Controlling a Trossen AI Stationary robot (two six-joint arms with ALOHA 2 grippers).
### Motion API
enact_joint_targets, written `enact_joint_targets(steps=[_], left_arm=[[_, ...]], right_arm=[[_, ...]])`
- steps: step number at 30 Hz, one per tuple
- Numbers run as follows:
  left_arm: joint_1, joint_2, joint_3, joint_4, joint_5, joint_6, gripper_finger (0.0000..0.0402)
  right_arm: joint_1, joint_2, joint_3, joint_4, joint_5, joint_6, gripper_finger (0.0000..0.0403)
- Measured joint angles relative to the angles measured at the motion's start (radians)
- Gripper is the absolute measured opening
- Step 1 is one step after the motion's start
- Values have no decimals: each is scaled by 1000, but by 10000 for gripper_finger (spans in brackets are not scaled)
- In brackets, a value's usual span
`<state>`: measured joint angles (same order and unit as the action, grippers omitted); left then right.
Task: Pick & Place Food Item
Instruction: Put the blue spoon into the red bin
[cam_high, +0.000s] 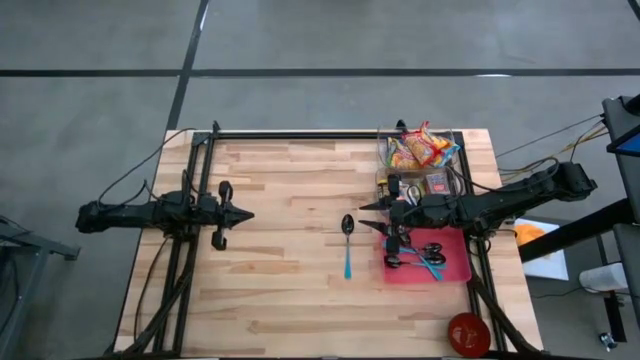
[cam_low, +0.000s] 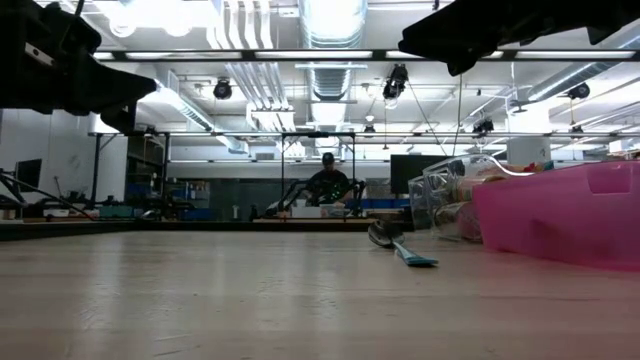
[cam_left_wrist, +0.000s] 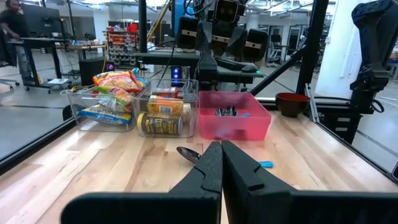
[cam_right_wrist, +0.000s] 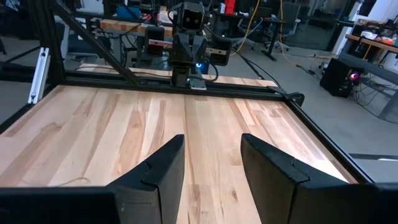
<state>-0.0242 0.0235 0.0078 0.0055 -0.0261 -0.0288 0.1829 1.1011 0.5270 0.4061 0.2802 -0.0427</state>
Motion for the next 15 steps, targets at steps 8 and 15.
enact_joint_targets(steps=[8,15], left_arm=[[0,0,0,-1,0,0,0],[0,0,0,-1,0,3,0]], right_arm=[[0,0,0,-4,-1,239,156],[0,0,14,-48,-1,482,156]])
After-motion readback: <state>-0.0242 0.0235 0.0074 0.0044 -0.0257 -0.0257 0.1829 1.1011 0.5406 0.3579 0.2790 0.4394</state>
